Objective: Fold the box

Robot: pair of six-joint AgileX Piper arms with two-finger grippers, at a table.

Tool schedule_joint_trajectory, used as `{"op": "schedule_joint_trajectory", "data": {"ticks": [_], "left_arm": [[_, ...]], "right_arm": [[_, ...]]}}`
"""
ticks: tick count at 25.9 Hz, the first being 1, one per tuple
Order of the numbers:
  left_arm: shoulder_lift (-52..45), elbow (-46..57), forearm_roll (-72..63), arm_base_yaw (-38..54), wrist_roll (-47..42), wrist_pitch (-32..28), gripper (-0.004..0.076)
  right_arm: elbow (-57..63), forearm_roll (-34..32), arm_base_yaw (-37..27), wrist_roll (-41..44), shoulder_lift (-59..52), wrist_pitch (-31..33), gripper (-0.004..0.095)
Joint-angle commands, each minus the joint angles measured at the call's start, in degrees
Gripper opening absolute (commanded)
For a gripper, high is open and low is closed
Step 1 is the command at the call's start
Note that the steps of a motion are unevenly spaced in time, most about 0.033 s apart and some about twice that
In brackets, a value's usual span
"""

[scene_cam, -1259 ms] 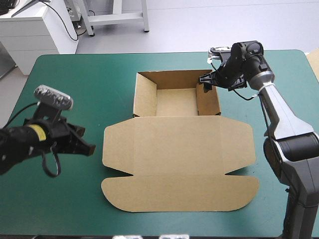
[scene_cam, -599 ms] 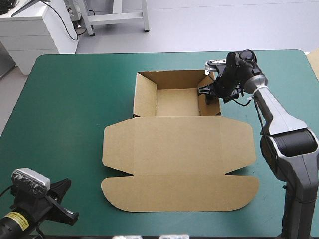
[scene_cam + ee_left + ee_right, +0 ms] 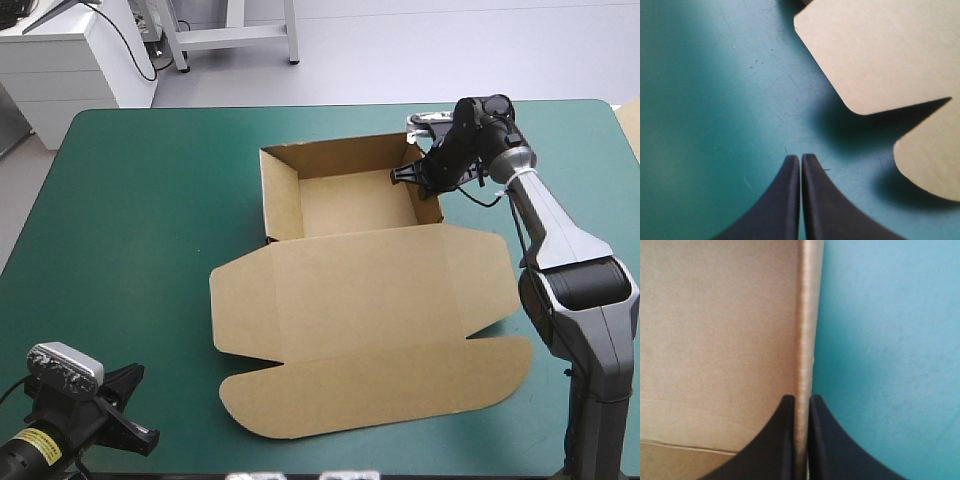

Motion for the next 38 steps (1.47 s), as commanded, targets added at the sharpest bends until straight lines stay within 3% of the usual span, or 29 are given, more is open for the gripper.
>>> {"op": "schedule_joint_trajectory", "data": {"ticks": [1, 7, 11, 15, 27, 29, 31, 36, 38], "left_arm": [[0.5, -1.4, -0.2, -0.3, -0.6, -3.8, -0.0008], [0.5, -1.4, -0.2, -0.3, -0.6, -3.8, -0.0008], [0.5, -1.4, -0.7, -0.3, -0.6, -4.3, -0.0008], [0.5, -1.4, -0.7, -0.3, -0.6, -6.4, -0.0008], [0.5, -1.4, 0.2, -0.3, -0.6, -5.9, -0.0008], [0.5, -1.4, 0.2, -0.3, -0.6, -5.9, -0.0008], [0.5, -1.4, 0.2, -0.3, -0.6, -5.7, -0.0008], [0.5, -1.4, 0.1, -0.3, -0.6, -5.4, -0.0008], [0.5, -1.4, 0.2, -0.3, -0.6, -5.3, -0.0008]], "right_arm": [[-7.5, 0.3, -2.8, 0.0, -5.2, 0.0, -0.0020], [-13.0, -2.5, -23.5, -0.8, -13.5, 0.0, -0.0020], [-12.6, -2.8, -36.2, 0.3, -12.9, 0.0, -0.0019], [-12.1, -3.1, -40.1, -0.2, -10.4, 0.0, -0.0019], [-12.1, -11.2, -40.8, -3.3, -0.2, 0.1, 0.0014], [-12.1, -9.5, -40.8, -3.5, 0.1, 0.1, 0.0079], [-12.1, -6.9, -40.8, -4.7, 0.1, 0.1, 0.0206], [-12.2, -5.7, -40.8, -6.0, -0.9, 0.1, 0.0675], [-12.2, -7.2, -40.8, -5.7, -2.2, 0.1, 0.0798]]}}
